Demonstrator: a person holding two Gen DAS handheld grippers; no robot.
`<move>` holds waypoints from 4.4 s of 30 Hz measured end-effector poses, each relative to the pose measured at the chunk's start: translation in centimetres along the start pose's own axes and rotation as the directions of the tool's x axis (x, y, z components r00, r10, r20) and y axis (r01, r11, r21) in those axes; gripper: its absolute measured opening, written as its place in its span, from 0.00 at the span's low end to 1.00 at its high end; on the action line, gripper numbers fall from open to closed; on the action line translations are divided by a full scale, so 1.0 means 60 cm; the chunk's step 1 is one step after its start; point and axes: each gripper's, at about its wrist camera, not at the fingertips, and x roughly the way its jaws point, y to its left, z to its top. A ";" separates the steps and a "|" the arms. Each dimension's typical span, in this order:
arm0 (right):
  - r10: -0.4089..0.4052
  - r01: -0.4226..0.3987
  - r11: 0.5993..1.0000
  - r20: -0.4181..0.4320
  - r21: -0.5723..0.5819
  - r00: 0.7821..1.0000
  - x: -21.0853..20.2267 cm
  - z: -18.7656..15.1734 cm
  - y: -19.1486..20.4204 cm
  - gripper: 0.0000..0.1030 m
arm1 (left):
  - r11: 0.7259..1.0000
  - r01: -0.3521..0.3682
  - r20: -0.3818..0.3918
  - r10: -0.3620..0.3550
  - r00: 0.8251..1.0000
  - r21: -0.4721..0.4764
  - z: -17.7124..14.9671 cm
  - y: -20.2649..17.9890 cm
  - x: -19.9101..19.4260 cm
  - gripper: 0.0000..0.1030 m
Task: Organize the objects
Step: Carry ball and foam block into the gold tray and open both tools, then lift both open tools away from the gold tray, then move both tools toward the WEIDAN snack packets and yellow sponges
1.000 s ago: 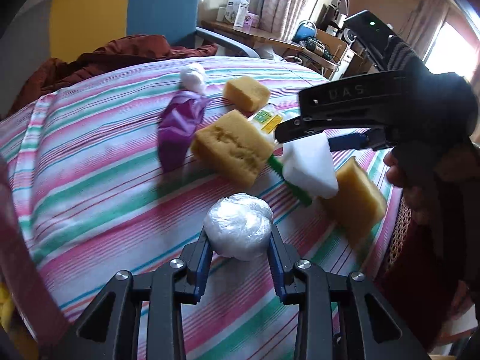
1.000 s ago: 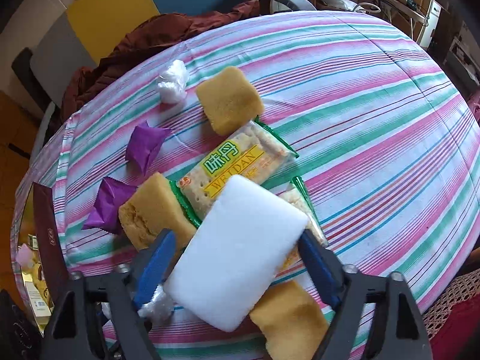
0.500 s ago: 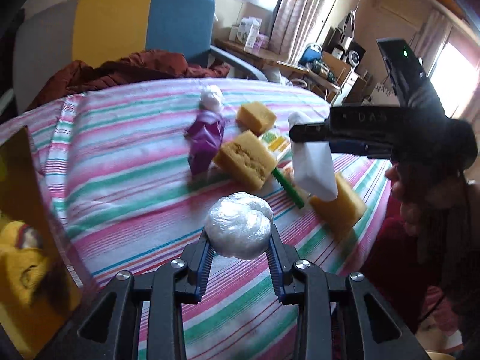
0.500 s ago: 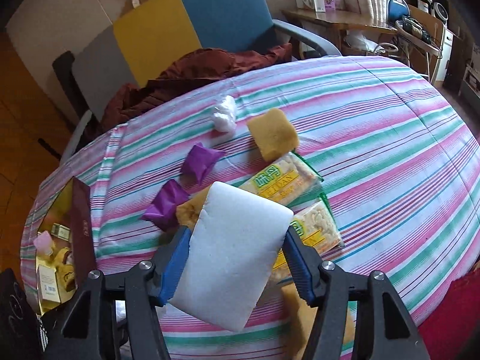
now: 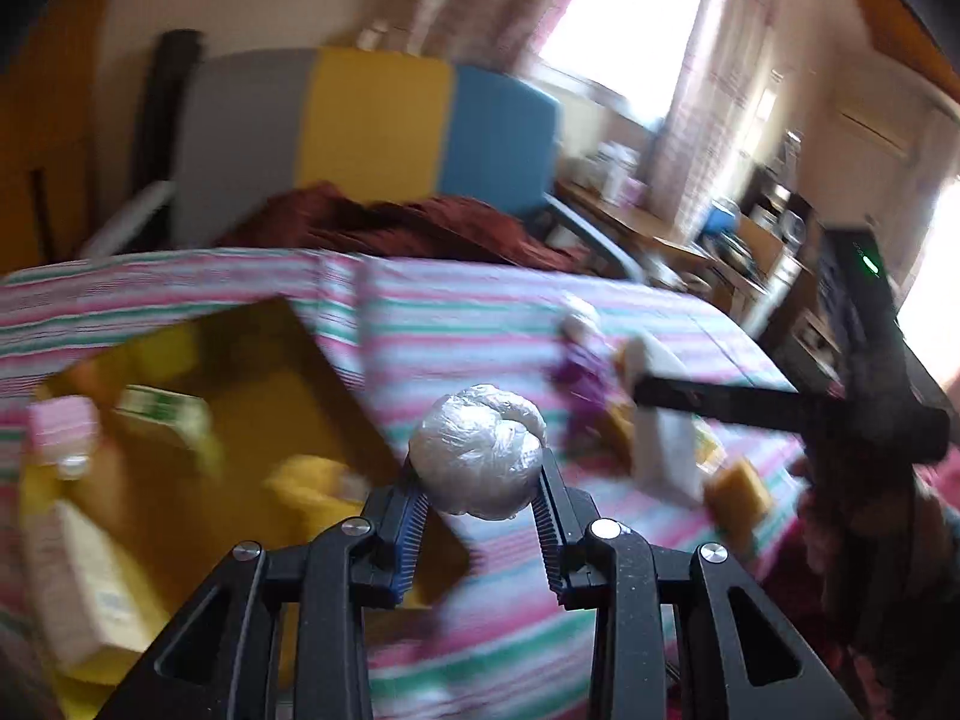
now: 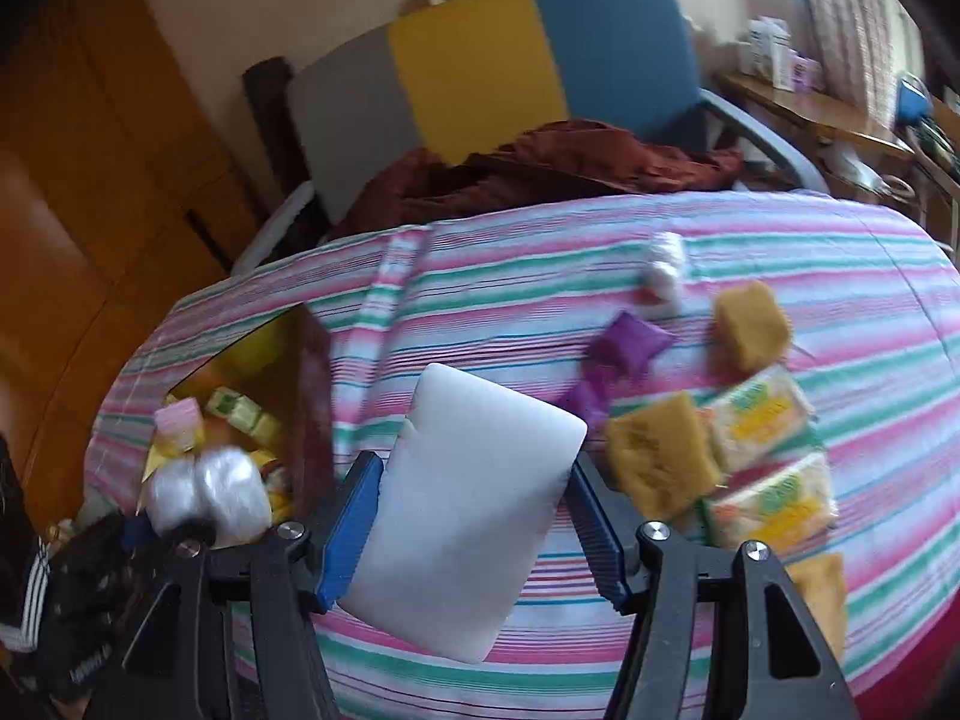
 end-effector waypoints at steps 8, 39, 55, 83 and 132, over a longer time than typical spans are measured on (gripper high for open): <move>0.141 -0.147 0.975 -0.048 -0.169 0.989 0.050 -0.002 0.158 0.61 | 0.971 -0.219 0.046 0.224 0.973 -0.094 0.005 0.138 -0.027 0.33; 0.040 -0.062 0.856 -0.054 -0.513 0.998 0.106 -0.091 0.366 0.80 | 0.873 -0.396 -0.026 0.406 0.913 -0.285 -0.080 0.262 -0.101 0.61; -0.005 0.011 0.862 0.013 -0.507 1.000 0.080 -0.096 0.345 0.80 | 0.890 -0.382 -0.020 0.389 0.921 -0.249 -0.071 0.225 -0.103 0.62; -0.065 0.093 0.903 0.079 -0.419 0.995 0.051 -0.090 0.267 0.80 | 0.926 -0.346 -0.015 0.347 0.938 -0.150 -0.052 0.155 -0.085 0.63; -0.459 0.459 0.888 -0.024 0.015 0.888 -0.113 -0.078 -0.230 0.80 | 0.889 -0.204 -0.069 0.254 0.965 0.410 -0.042 -0.163 0.082 0.65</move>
